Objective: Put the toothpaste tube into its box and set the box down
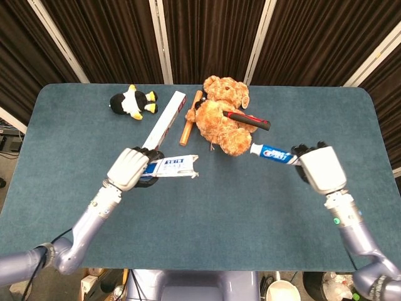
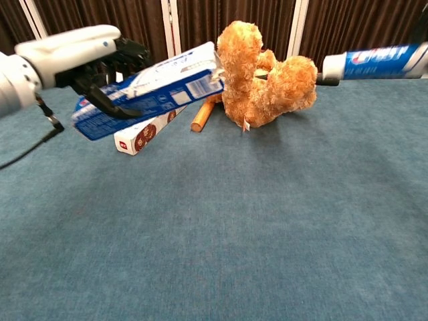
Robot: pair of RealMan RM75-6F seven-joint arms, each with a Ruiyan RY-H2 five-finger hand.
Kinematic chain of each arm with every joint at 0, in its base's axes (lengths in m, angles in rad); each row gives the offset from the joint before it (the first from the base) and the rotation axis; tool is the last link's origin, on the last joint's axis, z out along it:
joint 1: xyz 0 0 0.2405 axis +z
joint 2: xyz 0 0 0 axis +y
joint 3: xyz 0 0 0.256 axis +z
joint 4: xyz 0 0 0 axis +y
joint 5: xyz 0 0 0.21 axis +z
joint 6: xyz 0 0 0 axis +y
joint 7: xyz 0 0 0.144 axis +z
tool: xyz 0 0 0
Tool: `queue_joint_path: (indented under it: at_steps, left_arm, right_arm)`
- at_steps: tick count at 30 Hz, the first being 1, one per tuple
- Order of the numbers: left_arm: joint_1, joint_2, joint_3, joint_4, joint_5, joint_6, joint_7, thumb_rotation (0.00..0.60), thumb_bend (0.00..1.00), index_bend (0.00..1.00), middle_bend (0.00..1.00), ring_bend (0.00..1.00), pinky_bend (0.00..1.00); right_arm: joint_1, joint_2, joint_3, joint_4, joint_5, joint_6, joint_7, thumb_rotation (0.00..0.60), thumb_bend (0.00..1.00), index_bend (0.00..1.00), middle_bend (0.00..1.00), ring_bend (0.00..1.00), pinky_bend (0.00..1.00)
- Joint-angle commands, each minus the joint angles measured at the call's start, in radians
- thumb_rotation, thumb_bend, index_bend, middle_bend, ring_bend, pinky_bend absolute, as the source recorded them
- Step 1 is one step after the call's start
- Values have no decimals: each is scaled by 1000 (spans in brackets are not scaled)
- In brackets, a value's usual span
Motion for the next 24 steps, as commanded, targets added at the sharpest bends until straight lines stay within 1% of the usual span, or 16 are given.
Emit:
queue_joint_path:
  at_steps: [1, 3, 8, 11, 16, 20, 24]
  left_arm:
    - [-13, -97, -15, 78, 27, 47, -55, 600, 336, 381, 518, 459, 502]
    - [-18, -146, -19, 129, 55, 76, -92, 600, 344, 381, 518, 459, 502]
    - [-35, -224, -18, 222, 100, 105, -147, 600, 350, 381, 516, 458, 503]
    - [-49, -284, -33, 277, 115, 130, -189, 600, 350, 376, 514, 458, 503]
    - [-63, -336, -52, 338, 128, 157, -236, 600, 350, 370, 511, 456, 503]
    - [-73, -371, -74, 374, 114, 162, -257, 600, 350, 365, 510, 456, 502]
    - [-83, -387, -91, 390, 102, 159, -264, 600, 350, 364, 511, 456, 503]
  right_arm:
    - [4, 75, 35, -19, -14, 16, 44, 600, 393, 662, 732, 688, 522]
    - [6, 114, 46, -25, -30, 24, 64, 600, 393, 662, 732, 688, 522]
    - [20, 188, 81, -47, -43, 32, 96, 600, 393, 662, 732, 688, 522]
    - [28, 236, 93, -60, -67, 34, 96, 600, 393, 662, 732, 688, 522]
    - [39, 257, 90, -41, -117, 40, 92, 600, 393, 662, 732, 688, 522]
    - [47, 274, 83, -37, -149, 35, 97, 600, 393, 662, 732, 688, 522]
    - [59, 291, 77, -31, -192, 33, 82, 600, 392, 662, 732, 688, 522]
